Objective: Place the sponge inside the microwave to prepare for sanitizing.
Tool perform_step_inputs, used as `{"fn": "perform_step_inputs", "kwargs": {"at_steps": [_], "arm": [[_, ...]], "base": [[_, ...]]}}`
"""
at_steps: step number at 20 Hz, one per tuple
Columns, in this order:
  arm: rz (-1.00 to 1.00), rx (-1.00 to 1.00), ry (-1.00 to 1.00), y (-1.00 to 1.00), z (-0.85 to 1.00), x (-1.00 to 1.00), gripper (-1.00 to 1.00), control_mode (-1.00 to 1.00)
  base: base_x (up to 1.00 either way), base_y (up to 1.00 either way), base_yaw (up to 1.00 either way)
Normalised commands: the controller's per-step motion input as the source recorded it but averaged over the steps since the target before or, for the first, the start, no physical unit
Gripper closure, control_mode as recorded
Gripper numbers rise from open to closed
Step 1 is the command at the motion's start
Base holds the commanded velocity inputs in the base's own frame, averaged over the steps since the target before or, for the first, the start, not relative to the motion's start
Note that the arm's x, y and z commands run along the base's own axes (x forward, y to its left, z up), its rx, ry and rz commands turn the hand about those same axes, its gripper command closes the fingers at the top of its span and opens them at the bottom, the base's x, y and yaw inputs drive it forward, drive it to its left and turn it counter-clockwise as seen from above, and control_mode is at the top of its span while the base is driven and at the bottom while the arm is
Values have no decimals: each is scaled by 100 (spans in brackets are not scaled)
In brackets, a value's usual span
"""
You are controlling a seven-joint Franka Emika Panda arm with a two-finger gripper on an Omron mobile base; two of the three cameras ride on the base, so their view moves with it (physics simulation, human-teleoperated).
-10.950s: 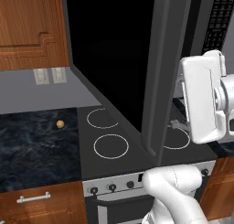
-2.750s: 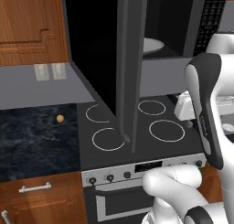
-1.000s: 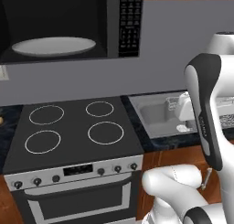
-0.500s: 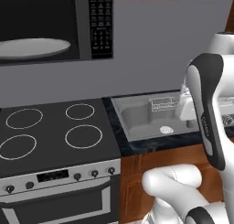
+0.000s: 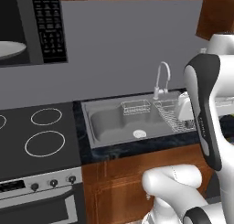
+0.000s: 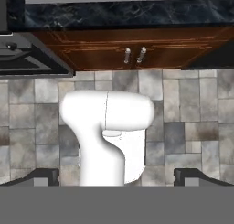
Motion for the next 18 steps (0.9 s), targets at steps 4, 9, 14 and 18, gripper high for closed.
{"fn": "perform_step_inputs", "kwargs": {"at_steps": [4,9,14,18], "arm": [[0,0,0,0,0,0,-100,100],[0,0,0,0,0,0,-100,100],[0,0,0,0,0,0,-100,100],[0,0,0,0,0,0,-100,100]], "base": [[31,-81,0],[30,-65,6],[36,-66,11],[31,-57,9]]}}
